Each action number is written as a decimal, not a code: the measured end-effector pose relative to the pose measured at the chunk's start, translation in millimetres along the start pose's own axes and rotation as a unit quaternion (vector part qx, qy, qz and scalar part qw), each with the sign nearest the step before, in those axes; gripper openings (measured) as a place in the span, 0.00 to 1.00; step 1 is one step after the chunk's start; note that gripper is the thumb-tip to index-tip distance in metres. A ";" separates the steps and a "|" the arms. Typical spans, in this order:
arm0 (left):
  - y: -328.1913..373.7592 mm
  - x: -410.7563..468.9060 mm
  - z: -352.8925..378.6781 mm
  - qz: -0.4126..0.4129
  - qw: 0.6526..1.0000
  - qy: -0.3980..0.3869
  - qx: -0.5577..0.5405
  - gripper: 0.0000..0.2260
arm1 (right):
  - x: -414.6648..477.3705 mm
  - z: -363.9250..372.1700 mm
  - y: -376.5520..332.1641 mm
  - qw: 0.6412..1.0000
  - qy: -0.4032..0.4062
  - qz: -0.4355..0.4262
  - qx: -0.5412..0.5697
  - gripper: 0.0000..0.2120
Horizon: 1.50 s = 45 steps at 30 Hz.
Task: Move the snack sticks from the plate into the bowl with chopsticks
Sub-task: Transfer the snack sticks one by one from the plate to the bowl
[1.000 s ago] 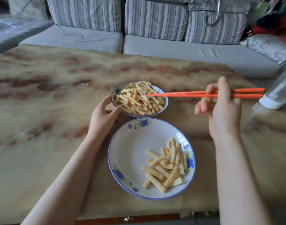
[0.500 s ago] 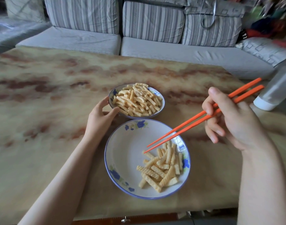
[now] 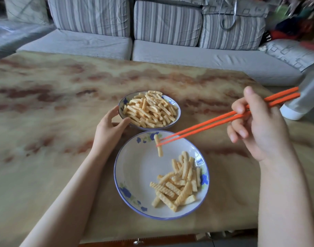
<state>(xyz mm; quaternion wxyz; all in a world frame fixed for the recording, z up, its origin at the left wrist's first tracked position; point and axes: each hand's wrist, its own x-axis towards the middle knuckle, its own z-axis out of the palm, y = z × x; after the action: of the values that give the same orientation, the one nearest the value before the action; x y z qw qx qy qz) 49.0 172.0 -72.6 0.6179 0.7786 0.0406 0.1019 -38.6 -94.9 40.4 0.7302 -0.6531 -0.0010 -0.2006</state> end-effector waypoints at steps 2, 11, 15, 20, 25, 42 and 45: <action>0.1 0.0 0.0 -0.002 1.000 -0.001 0.003 0.21 | 3.0 1.9 1.4 0.996 0.064 -0.010 0.056 0.20; 4.6 -4.3 -0.2 -0.010 1.000 0.002 0.004 0.19 | 11.5 29.4 31.8 0.980 0.193 -0.016 0.048 0.20; 4.6 -4.6 -0.2 -0.013 1.000 0.001 0.000 0.19 | 12.3 36.6 43.0 0.986 0.167 -0.021 0.004 0.22; 5.0 -4.7 -0.4 -0.011 1.000 -0.002 -0.004 0.20 | 11.8 30.4 36.7 0.988 0.149 -0.039 -0.003 0.22; 3.7 -3.3 0.1 -0.004 1.000 -0.004 -0.005 0.20 | 10.5 12.3 17.6 0.992 0.113 -0.053 0.004 0.20; 5.9 -5.1 -0.7 -0.005 1.000 -0.002 0.008 0.20 | -10.1 -12.9 -20.4 0.986 -0.067 -0.011 -0.152 0.22; 7.5 -5.8 -0.7 -0.007 1.000 -0.003 0.006 0.20 | -10.3 -11.2 -19.4 0.983 -0.090 0.000 -0.162 0.22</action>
<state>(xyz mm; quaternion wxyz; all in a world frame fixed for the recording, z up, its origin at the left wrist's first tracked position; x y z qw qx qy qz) 42.7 169.8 -65.8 0.6139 0.7824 0.0443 0.0952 -56.7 -103.8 54.5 0.6117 -0.7781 -0.0342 -0.1383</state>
